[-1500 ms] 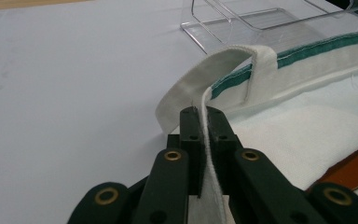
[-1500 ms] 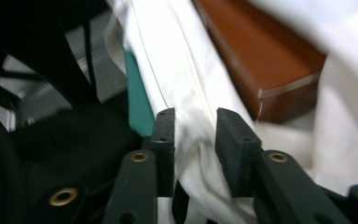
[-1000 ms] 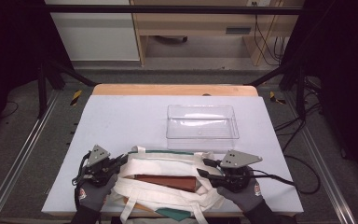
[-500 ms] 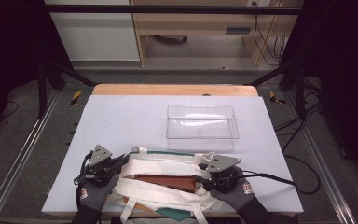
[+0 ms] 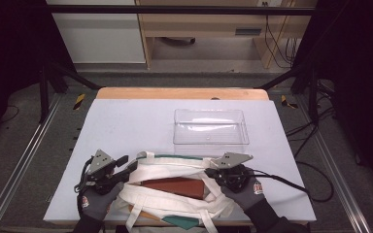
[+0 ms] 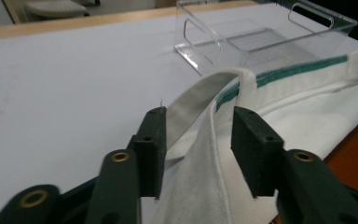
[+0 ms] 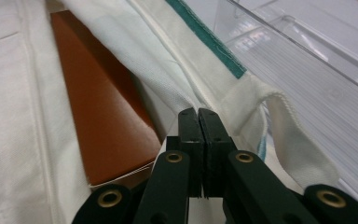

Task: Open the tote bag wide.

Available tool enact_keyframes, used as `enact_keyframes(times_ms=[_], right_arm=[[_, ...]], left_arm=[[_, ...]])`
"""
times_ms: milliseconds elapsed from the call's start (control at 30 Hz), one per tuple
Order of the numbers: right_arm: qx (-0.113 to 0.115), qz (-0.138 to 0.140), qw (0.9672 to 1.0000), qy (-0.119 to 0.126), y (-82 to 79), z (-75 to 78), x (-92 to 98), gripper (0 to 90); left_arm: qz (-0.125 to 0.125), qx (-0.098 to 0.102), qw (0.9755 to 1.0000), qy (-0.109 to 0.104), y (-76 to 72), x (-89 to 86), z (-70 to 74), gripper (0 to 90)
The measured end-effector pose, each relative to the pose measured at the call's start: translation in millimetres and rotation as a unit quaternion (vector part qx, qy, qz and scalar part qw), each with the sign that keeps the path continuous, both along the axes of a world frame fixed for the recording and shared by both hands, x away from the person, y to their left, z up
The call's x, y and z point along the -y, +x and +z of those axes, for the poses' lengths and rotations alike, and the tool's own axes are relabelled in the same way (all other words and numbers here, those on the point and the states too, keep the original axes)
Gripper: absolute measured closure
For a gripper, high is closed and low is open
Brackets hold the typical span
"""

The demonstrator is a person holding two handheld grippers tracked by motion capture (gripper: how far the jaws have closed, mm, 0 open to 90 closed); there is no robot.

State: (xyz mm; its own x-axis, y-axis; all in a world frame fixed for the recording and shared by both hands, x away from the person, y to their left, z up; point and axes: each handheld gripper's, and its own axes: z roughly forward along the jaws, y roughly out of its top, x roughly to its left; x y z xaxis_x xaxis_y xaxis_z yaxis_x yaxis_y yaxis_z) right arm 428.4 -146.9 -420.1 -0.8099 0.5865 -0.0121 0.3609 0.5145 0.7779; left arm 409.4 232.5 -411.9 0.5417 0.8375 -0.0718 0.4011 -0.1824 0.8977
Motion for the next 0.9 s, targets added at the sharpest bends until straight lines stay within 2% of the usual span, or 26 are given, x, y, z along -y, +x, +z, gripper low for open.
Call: enact_keyframes(times_ms=[33,67,167,267,367,400,433,467,500,567,600,633,733,800,900], right_arm=[[-0.01,-0.01,0.9999,-0.005,4.3,-2.6,-1.6,89.4],[-0.011,-0.014,0.9998,-0.008,5.2,-4.4,-2.5,89.4],[-0.012,-0.028,0.9994,-0.015,5.4,-8.7,-4.4,89.2],[-0.008,-0.036,0.9992,-0.016,6.4,-12.2,-5.4,89.0],[-0.011,-0.043,0.999,-0.008,7.5,-13.9,-4.4,88.9],[-0.015,-0.047,0.9988,0.006,8.1,-13.6,-2.4,88.8],[-0.013,-0.047,0.9988,0.006,8.1,-13.4,-2.1,88.8],[-0.013,-0.047,0.9988,0.006,8.1,-13.4,-2.1,88.8],[-0.008,-0.05,0.9987,0.01,7.4,-13.3,-2.4,88.9],[-0.006,-0.051,0.9986,0.01,7.2,-13.3,-2.4,88.9],[-0.006,-0.052,0.9985,0.013,7.3,-13.7,-2.8,89.0],[-0.006,-0.052,0.9985,0.013,7.3,-13.7,-2.8,89.0],[-0.009,-0.052,0.9984,0.018,7.2,-12.5,-2.5,89.0],[-0.007,-0.051,0.9985,0.021,6.6,-11.4,-1.9,88.9],[-0.007,-0.049,0.9986,0.021,6.6,-11.2,-1.8,88.8]], left_arm=[[0.001,0.02,0.9998,0.003,-7.0,-0.4,6.2,48.6],[0.001,0.02,0.9998,0.003,-7.0,-0.4,6.2,48.1],[-0.011,0.038,0.9992,-0.003,-19.8,0.1,13.6,48.5],[-0.021,0.038,0.9991,-0.001,-24.8,4.0,13.9,51.4],[-0.041,0.03,0.9986,0.017,-28.2,13.2,10.4,54.3],[-0.048,0.021,0.9979,0.036,-27.9,18.9,4.3,55.1],[-0.049,0.02,0.9974,0.049,-27.6,20.7,1.2,55.3],[-0.049,0.02,0.9974,0.049,-27.6,20.7,1.2,55.2],[-0.055,0.012,0.9965,0.062,-27.3,21.9,-4.3,55.1],[-0.056,0.011,0.996,0.069,-27.9,21.7,-6.9,54.9],[-0.061,0.003,0.9945,0.085,-28.5,21.9,-11.5,54.0],[-0.061,0.003,0.9945,0.085,-28.5,21.9,-11.5,52.4],[-0.067,-0.01,0.9915,0.111,-28.1,24.9,-16.9,51.9],[-0.069,-0.016,0.99,0.122,-25.7,28.6,-19.9,51.7],[-0.065,-0.023,0.9911,0.114,-22.0,26.4,-22.8,54.2]])
